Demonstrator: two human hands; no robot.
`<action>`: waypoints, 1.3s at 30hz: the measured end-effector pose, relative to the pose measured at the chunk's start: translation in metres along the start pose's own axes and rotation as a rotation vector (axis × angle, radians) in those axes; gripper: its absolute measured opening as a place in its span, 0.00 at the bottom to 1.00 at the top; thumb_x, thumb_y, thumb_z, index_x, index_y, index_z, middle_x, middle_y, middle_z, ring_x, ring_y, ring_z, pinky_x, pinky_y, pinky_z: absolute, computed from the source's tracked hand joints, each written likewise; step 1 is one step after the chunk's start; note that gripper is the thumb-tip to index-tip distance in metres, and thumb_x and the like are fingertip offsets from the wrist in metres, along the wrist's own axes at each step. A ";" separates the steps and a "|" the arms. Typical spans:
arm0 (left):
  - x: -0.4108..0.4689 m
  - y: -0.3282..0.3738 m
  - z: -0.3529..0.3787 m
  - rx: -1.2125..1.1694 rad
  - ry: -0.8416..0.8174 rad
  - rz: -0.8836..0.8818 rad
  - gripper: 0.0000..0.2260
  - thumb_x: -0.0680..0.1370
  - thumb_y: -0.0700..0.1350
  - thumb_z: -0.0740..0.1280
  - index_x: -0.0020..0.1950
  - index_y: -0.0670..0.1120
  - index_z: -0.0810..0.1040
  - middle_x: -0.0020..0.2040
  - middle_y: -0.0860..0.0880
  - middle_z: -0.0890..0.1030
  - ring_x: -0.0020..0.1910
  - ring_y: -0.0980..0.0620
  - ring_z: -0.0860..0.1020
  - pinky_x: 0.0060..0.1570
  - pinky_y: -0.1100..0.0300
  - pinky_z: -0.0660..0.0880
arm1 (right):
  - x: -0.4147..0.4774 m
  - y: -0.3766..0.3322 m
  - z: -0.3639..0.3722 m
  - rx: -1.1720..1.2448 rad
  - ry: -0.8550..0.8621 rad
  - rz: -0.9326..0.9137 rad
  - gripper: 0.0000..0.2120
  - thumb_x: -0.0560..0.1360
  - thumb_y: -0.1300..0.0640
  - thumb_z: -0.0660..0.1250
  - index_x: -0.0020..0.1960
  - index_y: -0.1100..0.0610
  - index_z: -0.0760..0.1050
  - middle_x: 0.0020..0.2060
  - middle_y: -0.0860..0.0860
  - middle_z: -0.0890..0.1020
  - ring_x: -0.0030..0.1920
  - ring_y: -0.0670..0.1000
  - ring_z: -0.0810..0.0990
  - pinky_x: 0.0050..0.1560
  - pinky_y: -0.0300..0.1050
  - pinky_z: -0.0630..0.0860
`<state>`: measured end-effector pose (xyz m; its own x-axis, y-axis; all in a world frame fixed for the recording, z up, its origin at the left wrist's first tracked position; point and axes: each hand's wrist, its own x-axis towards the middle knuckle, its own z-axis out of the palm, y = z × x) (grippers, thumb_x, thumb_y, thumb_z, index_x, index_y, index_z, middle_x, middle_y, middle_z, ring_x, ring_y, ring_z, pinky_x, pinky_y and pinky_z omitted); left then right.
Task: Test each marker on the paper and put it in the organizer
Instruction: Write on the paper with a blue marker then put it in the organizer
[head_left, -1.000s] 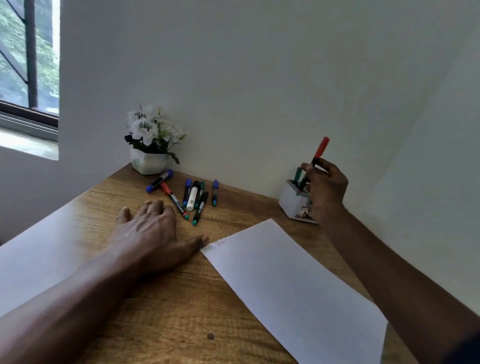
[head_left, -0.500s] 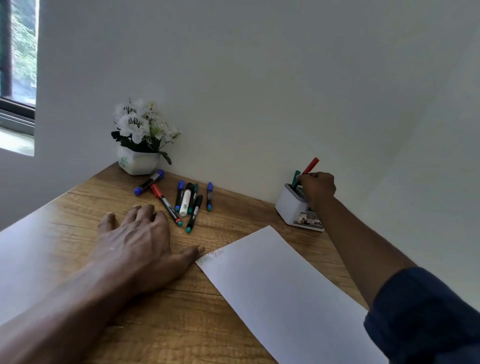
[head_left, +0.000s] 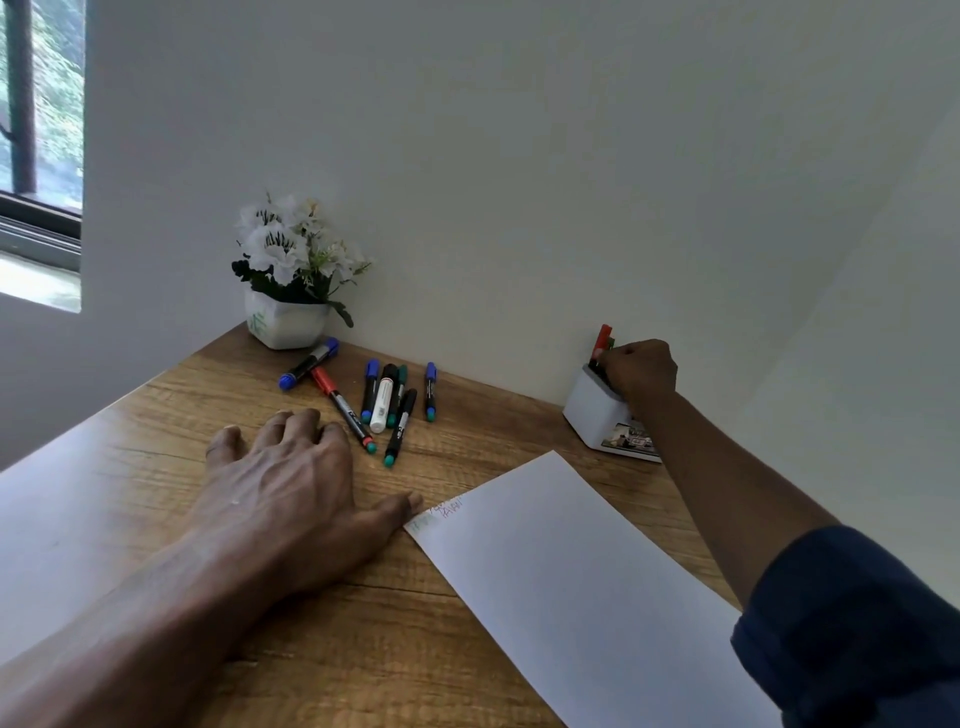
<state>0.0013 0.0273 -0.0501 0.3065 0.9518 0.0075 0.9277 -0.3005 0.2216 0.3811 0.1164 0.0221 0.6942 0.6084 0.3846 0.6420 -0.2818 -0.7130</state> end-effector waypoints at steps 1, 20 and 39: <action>0.000 0.000 -0.001 -0.002 -0.002 -0.002 0.50 0.70 0.80 0.50 0.83 0.50 0.53 0.84 0.48 0.51 0.82 0.47 0.51 0.79 0.40 0.51 | -0.002 -0.003 0.000 0.012 0.032 -0.027 0.08 0.74 0.56 0.70 0.37 0.57 0.83 0.36 0.53 0.84 0.44 0.57 0.85 0.43 0.46 0.77; 0.004 -0.003 0.005 -0.015 0.054 0.031 0.48 0.70 0.80 0.52 0.81 0.50 0.60 0.82 0.47 0.58 0.80 0.46 0.56 0.77 0.38 0.53 | -0.107 -0.087 0.113 -0.184 -0.463 -0.331 0.13 0.73 0.49 0.74 0.46 0.60 0.83 0.41 0.54 0.85 0.44 0.54 0.84 0.43 0.48 0.80; 0.004 -0.005 0.007 -0.062 0.088 0.043 0.45 0.72 0.79 0.54 0.79 0.50 0.63 0.81 0.47 0.60 0.80 0.46 0.56 0.77 0.38 0.52 | -0.132 -0.086 0.040 0.405 -0.476 -0.083 0.01 0.76 0.65 0.72 0.47 0.61 0.81 0.43 0.61 0.86 0.35 0.52 0.86 0.37 0.43 0.82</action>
<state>-0.0005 0.0320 -0.0584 0.3234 0.9406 0.1038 0.8983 -0.3396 0.2789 0.2215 0.0901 0.0092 0.3668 0.9058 0.2119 0.4488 0.0272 -0.8932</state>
